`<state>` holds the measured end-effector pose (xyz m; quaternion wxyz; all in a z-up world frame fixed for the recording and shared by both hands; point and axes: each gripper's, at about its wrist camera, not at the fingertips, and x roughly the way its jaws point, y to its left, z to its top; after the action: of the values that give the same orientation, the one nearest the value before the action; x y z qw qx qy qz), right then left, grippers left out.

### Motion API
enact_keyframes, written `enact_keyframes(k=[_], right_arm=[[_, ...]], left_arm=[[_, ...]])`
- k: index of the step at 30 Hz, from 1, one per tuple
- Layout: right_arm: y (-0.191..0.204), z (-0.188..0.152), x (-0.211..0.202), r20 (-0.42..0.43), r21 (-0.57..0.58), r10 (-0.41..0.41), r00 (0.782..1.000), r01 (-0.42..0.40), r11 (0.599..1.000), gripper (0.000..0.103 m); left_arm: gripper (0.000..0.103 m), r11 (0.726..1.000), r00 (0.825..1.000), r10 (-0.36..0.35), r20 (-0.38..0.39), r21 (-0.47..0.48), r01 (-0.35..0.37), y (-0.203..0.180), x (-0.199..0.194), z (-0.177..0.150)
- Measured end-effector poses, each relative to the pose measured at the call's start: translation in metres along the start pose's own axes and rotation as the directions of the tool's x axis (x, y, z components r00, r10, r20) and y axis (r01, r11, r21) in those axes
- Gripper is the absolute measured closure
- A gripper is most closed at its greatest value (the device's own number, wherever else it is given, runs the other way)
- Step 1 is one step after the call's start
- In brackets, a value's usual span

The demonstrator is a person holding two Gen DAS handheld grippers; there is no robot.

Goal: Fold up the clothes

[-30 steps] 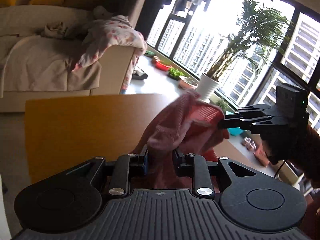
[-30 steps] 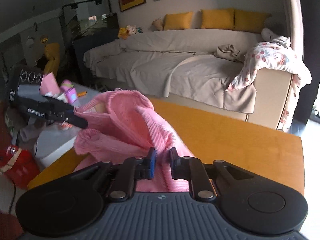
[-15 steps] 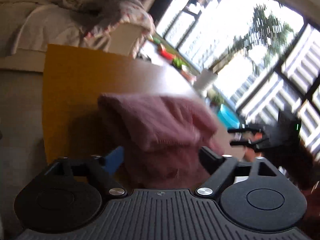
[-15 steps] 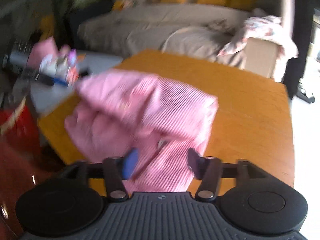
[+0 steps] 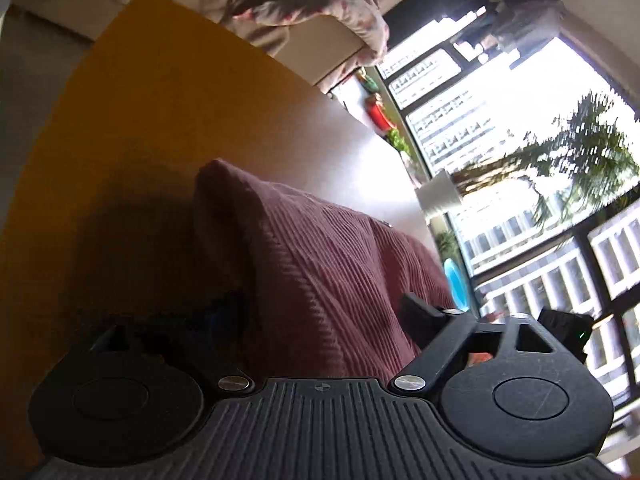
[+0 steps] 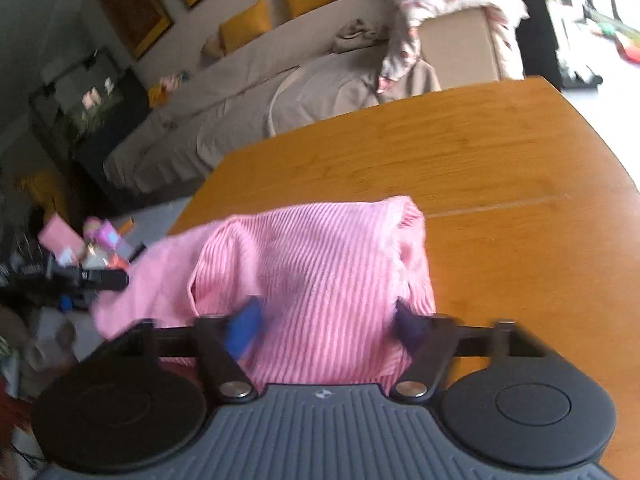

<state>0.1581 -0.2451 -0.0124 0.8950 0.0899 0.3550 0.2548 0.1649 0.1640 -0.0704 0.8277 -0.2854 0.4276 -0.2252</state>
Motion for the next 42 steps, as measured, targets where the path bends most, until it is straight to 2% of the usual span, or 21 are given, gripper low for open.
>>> enact_keyframes(k=[1, 2, 4, 7, 12, 16, 19, 23, 25, 27, 29, 30, 32, 34, 37, 39, 40, 42], right_arm=[[0.005, 0.0, 0.004, -0.001, -0.028, -0.006, 1.0, 0.006, 1.0, 0.079], [0.009, 0.001, 0.008, -0.001, -0.056, -0.012, 1.0, 0.012, 0.998, 0.085], [0.018, 0.004, 0.009, 0.006, -0.107, -0.014, 1.0, 0.015, 0.994, 0.088], [0.03, 0.014, -0.014, 0.043, -0.164, 0.009, 0.999, -0.002, 0.986, 0.089], [0.042, 0.025, -0.041, 0.077, -0.187, 0.057, 0.995, -0.041, 0.981, 0.089], [0.047, 0.03, -0.058, 0.093, -0.178, 0.1, 0.991, -0.082, 0.981, 0.089], [0.039, 0.016, -0.066, 0.081, -0.135, 0.105, 0.991, -0.093, 0.986, 0.089], [0.025, -0.006, -0.075, 0.061, -0.071, 0.107, 0.992, -0.103, 0.992, 0.089], [0.015, -0.021, -0.075, 0.04, -0.036, 0.086, 0.995, -0.084, 0.996, 0.089], [0.001, -0.04, -0.062, -0.002, -0.009, 0.017, 1.0, -0.017, 1.0, 0.088], [-0.008, -0.054, -0.049, -0.037, -0.003, -0.032, 0.999, 0.032, 0.999, 0.085], [-0.009, -0.057, -0.046, -0.044, -0.007, -0.045, 0.998, 0.045, 0.999, 0.084], [-0.009, -0.057, -0.043, -0.046, -0.024, -0.058, 0.997, 0.057, 0.998, 0.076], [-0.002, -0.053, -0.048, -0.028, -0.081, -0.086, 0.996, 0.084, 0.993, 0.072], [0.024, -0.048, -0.063, 0.056, -0.235, -0.137, 0.989, 0.146, 0.961, 0.065], [0.043, -0.053, -0.057, 0.051, -0.321, -0.109, 0.993, 0.12, 0.939, 0.055], [0.052, -0.056, -0.052, 0.038, -0.36, -0.091, 0.995, 0.098, 0.928, 0.046], [0.07, -0.061, -0.043, 0.011, -0.435, -0.054, 0.998, 0.054, 0.899, 0.042]], left_arm=[[0.06, 0.999, 1.0, 0.025, 0.0, 0.025, -0.025, -0.004, 0.0, 0.002], [0.063, 0.997, 0.999, 0.05, 0.001, 0.051, -0.05, -0.008, -0.001, 0.003], [0.072, 0.991, 0.997, 0.082, 0.006, 0.103, -0.082, -0.017, -0.006, 0.006], [0.081, 0.983, 0.997, 0.072, 0.031, 0.169, -0.076, -0.035, -0.024, 0.011], [0.085, 0.964, 0.997, 0.002, 0.08, 0.263, -0.023, -0.066, -0.056, 0.013], [0.086, 0.957, 0.996, -0.035, 0.076, 0.291, 0.012, -0.081, -0.063, 0.007], [0.086, 0.963, 0.996, -0.069, 0.049, 0.266, 0.053, -0.078, -0.064, -0.002], [0.086, 0.973, 0.995, -0.097, 0.016, 0.214, 0.091, -0.058, -0.067, -0.031], [0.086, 0.984, 0.998, -0.06, -0.029, 0.168, 0.064, -0.039, -0.055, -0.049], [0.086, 0.988, 0.997, 0.03, -0.073, 0.152, -0.018, -0.021, -0.037, -0.064], [0.087, 0.982, 0.99, 0.112, -0.084, 0.16, -0.098, -0.008, -0.024, -0.073], [0.087, 0.983, 0.991, 0.113, -0.077, 0.154, -0.1, -0.006, -0.025, -0.072], [0.082, 0.983, 0.993, 0.11, -0.051, 0.152, -0.102, -0.006, -0.029, -0.068], [0.06, 0.978, 0.994, 0.104, -0.015, 0.181, -0.1, -0.012, -0.038, -0.066], [0.045, 0.977, 0.997, 0.066, 0.034, 0.2, -0.072, -0.016, -0.054, -0.066], [0.038, 0.976, 0.996, 0.065, 0.067, 0.202, -0.078, -0.018, -0.062, -0.068], [0.037, 0.976, 0.994, 0.074, 0.078, 0.199, -0.088, -0.018, -0.063, -0.067], [0.037, 0.978, 0.992, 0.086, 0.092, 0.181, -0.102, -0.015, -0.062, -0.065]])
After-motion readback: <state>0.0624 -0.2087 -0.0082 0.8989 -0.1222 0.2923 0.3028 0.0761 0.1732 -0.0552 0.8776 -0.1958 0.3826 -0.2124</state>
